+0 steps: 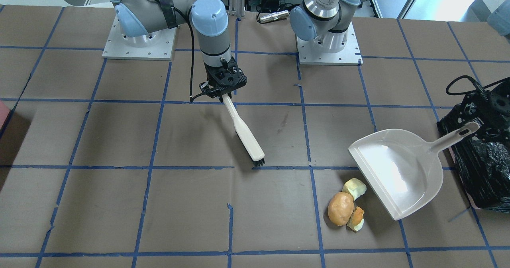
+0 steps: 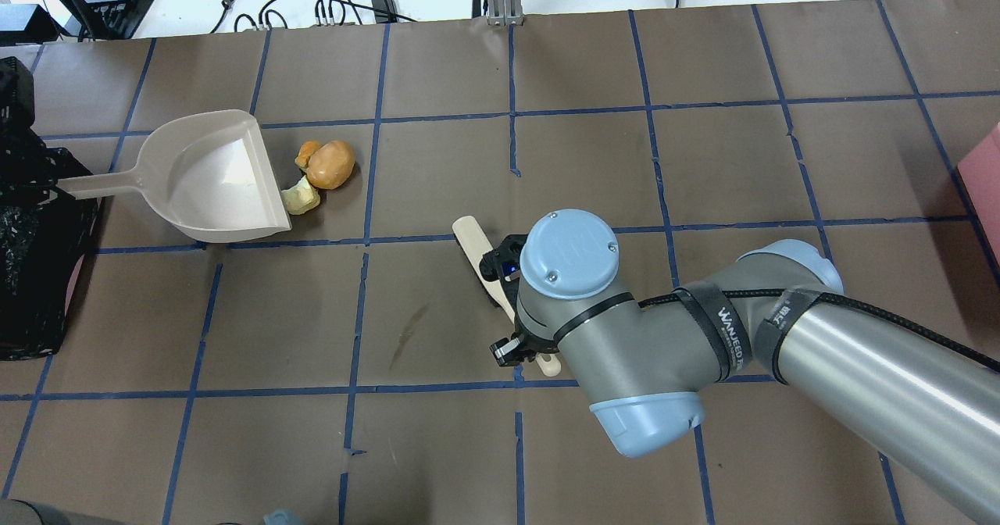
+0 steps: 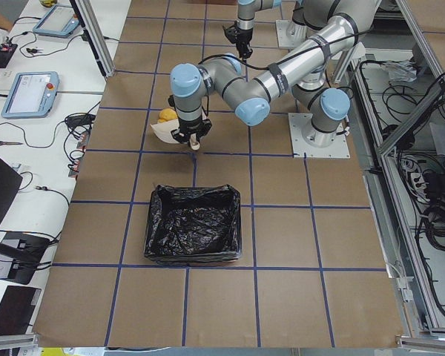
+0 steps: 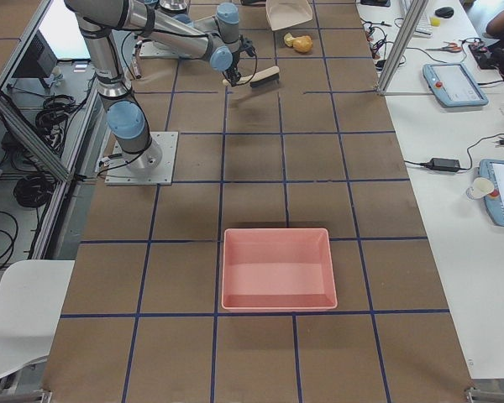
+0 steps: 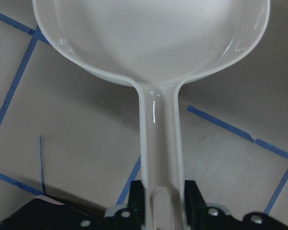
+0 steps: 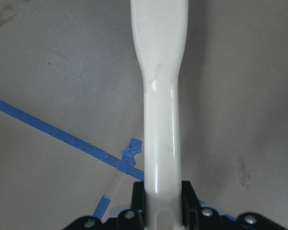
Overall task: Sweep and dump trash in nearest bin
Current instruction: 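Set the dustpan by the food with the left gripper while the right lifts the brush, then move the brush with the right gripper behind the potato and bread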
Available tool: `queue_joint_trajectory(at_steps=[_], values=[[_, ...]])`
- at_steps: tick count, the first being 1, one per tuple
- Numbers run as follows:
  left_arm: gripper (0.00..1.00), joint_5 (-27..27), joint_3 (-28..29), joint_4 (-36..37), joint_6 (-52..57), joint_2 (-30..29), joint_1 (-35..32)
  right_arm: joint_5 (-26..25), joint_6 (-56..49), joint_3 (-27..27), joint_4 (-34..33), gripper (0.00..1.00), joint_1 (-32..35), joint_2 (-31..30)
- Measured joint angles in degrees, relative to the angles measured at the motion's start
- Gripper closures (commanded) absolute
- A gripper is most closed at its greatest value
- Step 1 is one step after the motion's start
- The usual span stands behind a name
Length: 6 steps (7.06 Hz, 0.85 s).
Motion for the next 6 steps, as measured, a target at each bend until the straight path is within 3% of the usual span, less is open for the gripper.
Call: queue_joint_trajectory(at_steps=[2, 4, 6], values=[[0.94, 0.1, 1.0, 0.3, 6.3, -2.8, 1.6, -1.0, 5.8, -2.5, 0.7, 1.0, 0.0, -0.1], [0.94, 0.7, 3.2, 0.6, 9.4, -4.7, 2.7, -1.0, 18.6, -6.6, 2.5, 1.0, 0.1, 0.5], [0.94, 0.8, 5.5, 1.1, 10.2, -8.3, 2.8, -1.0, 31.3, -12.9, 8.8, 1.0, 0.7, 1.7]])
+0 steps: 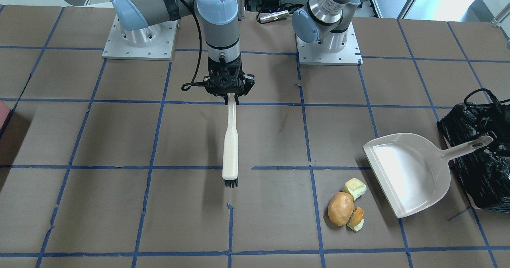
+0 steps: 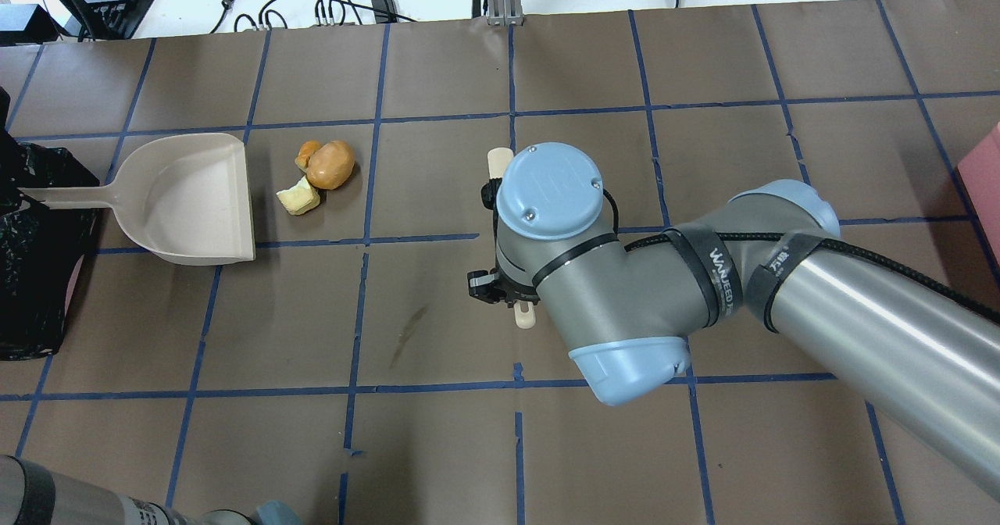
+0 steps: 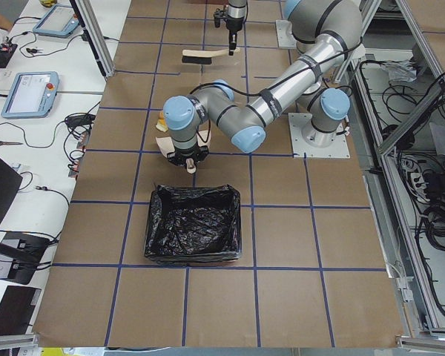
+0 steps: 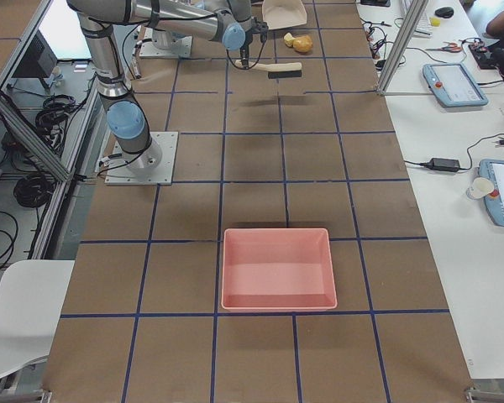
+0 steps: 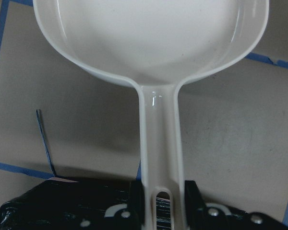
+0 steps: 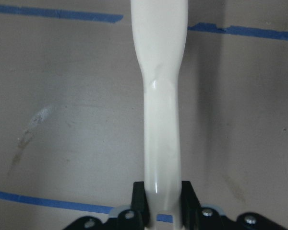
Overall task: Sweep and dump trash in nearest bin
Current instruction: 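Move the brush with the right gripper behind the potato and bread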
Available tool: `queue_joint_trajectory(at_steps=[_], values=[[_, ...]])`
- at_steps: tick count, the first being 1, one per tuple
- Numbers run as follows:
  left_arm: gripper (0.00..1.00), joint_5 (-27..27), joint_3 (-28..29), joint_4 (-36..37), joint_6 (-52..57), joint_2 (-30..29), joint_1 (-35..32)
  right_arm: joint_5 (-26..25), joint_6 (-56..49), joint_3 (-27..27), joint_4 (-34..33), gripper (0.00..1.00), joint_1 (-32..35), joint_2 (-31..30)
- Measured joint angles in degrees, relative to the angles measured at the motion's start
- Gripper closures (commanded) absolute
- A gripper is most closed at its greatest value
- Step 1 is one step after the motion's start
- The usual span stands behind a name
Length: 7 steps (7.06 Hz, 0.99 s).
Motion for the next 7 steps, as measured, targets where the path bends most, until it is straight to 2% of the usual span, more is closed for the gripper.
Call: queue_joint_trajectory(at_steps=[2, 5, 6, 7], values=[[0.94, 0.0, 0.9, 2.1, -0.7, -2.0, -0.9, -0.4, 14.1, -7.9, 4.5, 1.0, 2.9, 4.8], [0.94, -0.1, 0.1, 6.5, -1.9, -3.3, -4.2, -2.0, 31.5, -32.6, 16.0, 1.0, 9.2, 22.7], [0.94, -0.2, -0.2, 7.0, -0.9, -4.0, -4.5, -1.8, 35.9, -37.5, 18.3, 1.0, 10.5, 26.4], [0.94, -0.3, -0.2, 7.4, 0.2, -4.6, -4.7, -1.5, 39.6, -40.0, 19.0, 1.0, 11.3, 28.2]])
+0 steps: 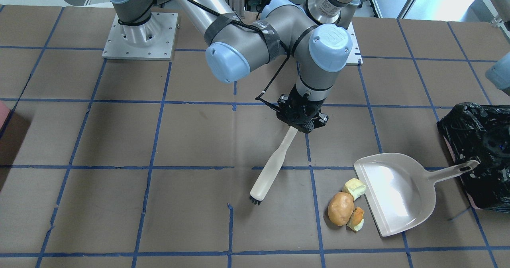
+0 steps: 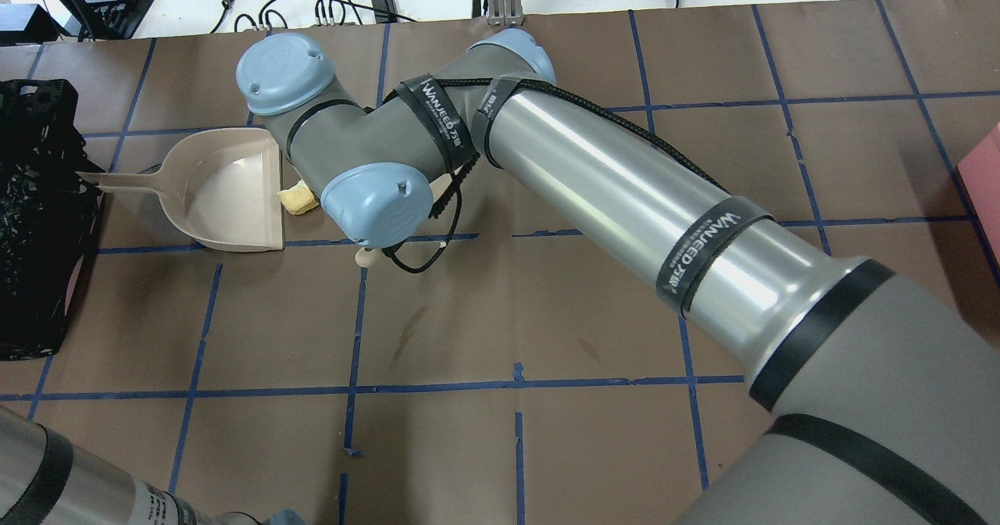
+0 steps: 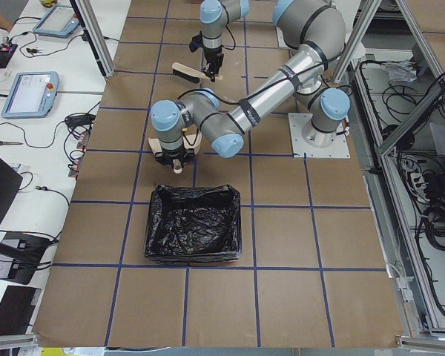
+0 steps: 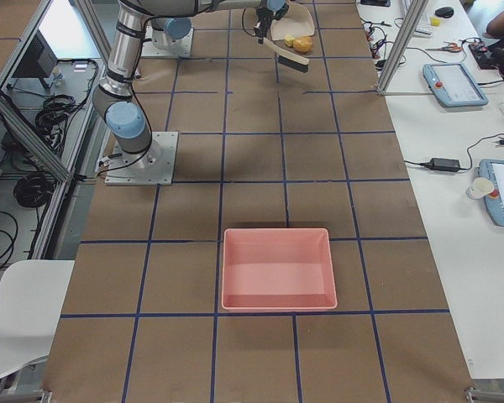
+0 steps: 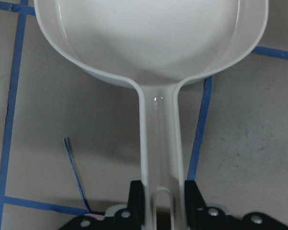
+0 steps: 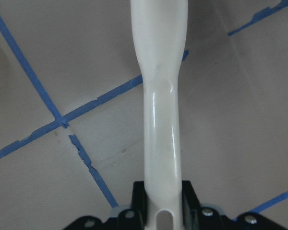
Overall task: Sweep and dump trash in nearest bin
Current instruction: 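Move the brush with the right gripper behind the potato and bread, then sweep the potato and bread into the dustpan with the right gripper's brush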
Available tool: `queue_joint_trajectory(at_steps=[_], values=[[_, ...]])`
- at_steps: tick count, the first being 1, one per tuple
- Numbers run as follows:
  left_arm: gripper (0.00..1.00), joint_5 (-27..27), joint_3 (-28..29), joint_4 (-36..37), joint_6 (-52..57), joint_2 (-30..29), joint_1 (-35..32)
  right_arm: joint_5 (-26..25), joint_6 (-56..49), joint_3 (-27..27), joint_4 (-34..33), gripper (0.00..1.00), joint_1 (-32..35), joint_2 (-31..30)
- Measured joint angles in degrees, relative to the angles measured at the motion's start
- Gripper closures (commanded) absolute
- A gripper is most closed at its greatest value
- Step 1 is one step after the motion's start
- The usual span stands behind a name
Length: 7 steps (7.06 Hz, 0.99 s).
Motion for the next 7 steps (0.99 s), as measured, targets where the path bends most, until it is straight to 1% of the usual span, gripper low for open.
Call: queue_joint_trajectory(at_steps=[1, 2, 3, 4, 7], values=[[0.94, -0.1, 0.0, 0.2, 0.5, -0.3, 0.0, 0.0, 2.9, -2.6, 0.1, 1.0, 0.6, 1.5], [0.94, -0.2, 0.0, 0.3, 0.3, -0.3, -0.1, -0.2, 4.2, -6.7, 0.1, 1.0, 1.7, 4.2], [0.94, -0.2, 0.1, 0.4, -0.5, -0.3, -0.2, -0.4, 4.2, -10.7, 0.2, 1.0, 3.3, 7.3], [0.94, -0.2, 0.3, 0.6, -1.1, -0.5, -0.2, -0.4, 3.7, -13.5, 0.2, 1.0, 5.1, 9.7], [0.94, -0.2, 0.0, 0.8, -1.1, -0.7, -0.2, -0.7, 0.8, -17.0, 0.4, 0.99, 7.5, 12.5]])
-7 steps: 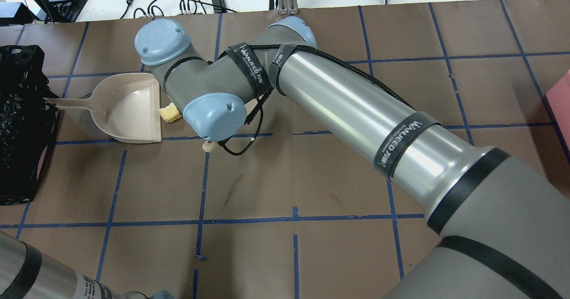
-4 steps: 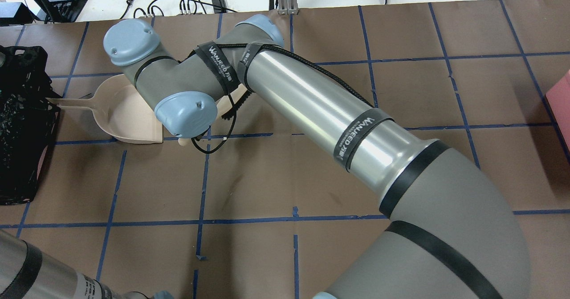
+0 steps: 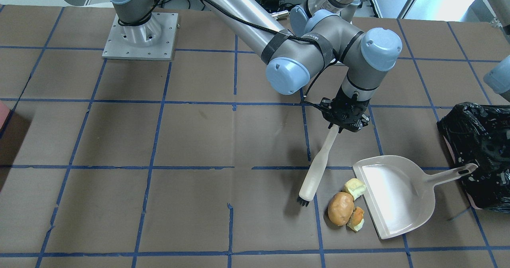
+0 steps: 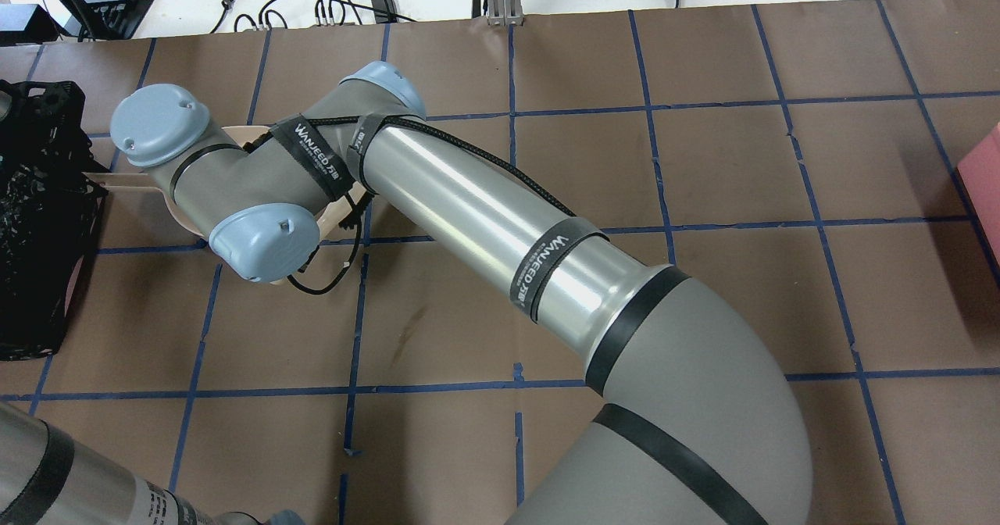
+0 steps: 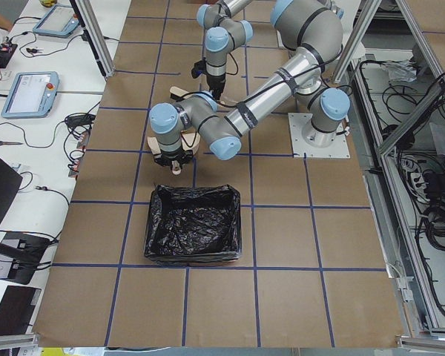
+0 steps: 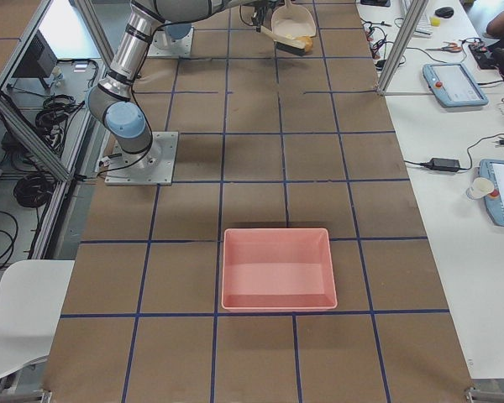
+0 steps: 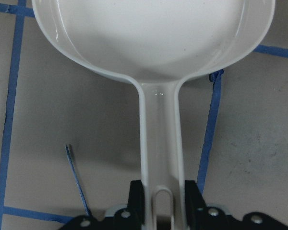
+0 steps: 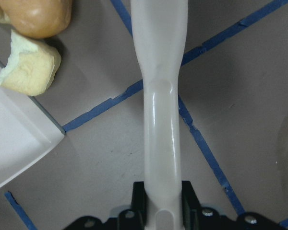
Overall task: Sweep and dump trash in nearest bin
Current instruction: 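Sweep the potato and bread into the dustpan with the right gripper's brush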
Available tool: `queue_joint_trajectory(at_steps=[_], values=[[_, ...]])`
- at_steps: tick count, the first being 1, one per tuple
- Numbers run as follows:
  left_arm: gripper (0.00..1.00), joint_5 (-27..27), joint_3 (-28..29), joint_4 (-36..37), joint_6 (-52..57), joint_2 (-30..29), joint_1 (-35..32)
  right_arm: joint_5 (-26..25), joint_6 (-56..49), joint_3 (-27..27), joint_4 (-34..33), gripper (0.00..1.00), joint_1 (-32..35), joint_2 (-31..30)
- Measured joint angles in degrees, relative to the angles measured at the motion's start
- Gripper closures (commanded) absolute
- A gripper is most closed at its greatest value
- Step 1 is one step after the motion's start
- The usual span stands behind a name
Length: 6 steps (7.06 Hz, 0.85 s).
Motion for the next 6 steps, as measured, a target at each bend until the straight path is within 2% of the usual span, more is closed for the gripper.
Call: queue_joint_trajectory(at_steps=[4, 6], values=[[0.94, -0.1, -0.1, 0.0, 0.2, 0.1, 0.0, 0.0, -4.7, -6.0, 0.1, 0.98, -0.7, 6.2], [0.94, -0.1, -0.1, 0.0, 0.1, 0.3, 0.0, 0.1, -13.1, -7.0, 0.1, 0.98, -1.3, 6.4]])
